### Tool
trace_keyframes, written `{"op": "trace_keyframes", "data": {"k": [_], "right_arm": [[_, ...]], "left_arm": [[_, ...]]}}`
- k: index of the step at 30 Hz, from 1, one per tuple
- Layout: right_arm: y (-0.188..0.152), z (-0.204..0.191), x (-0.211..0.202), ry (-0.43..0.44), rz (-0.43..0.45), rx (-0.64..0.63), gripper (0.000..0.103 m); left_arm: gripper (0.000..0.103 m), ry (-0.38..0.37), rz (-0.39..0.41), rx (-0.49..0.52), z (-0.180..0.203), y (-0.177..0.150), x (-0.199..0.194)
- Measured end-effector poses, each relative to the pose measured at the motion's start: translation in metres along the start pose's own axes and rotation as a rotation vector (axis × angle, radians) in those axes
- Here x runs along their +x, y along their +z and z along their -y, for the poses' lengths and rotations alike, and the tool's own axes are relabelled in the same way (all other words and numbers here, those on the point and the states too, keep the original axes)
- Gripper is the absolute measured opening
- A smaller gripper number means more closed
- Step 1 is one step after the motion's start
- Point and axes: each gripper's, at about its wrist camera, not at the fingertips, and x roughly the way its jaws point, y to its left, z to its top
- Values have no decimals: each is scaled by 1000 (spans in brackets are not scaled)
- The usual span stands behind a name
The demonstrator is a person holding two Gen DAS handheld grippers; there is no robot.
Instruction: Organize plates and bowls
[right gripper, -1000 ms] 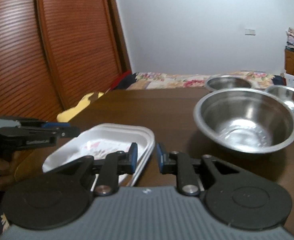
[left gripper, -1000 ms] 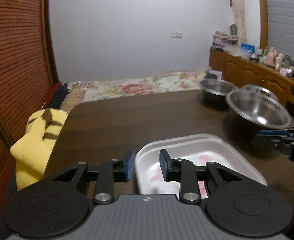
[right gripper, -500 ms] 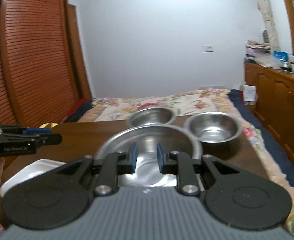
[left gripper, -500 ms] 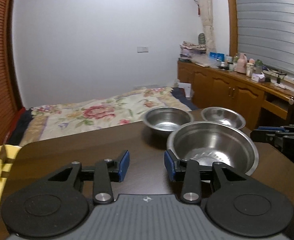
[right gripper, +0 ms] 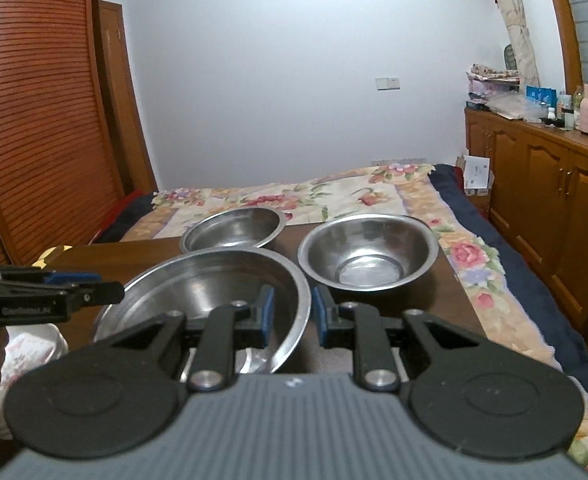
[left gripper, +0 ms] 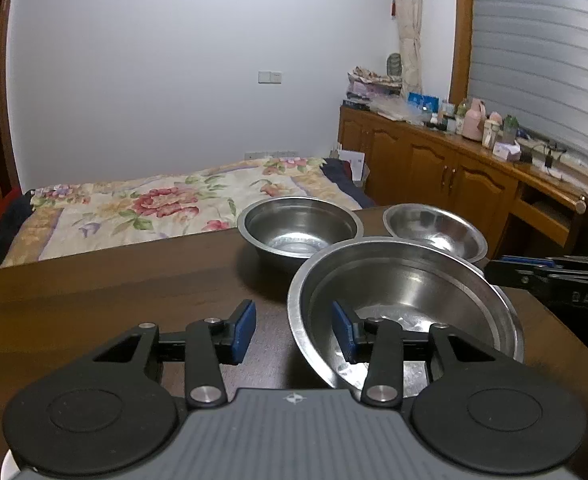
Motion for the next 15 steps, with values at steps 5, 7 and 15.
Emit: {"op": "trace_keyframes", "data": {"k": [5,7,15], "right_arm": [[0,3,11,1,-26,7,32],[0,4,13,5,-35,8,32],[-5,14,22,79,-108,79,27]], "left_arm": [[45,18,-47,10,5,0,10],[44,17,-63,8,4,-1,14],[21,-3,-113,-4,5,-4,21]]}}
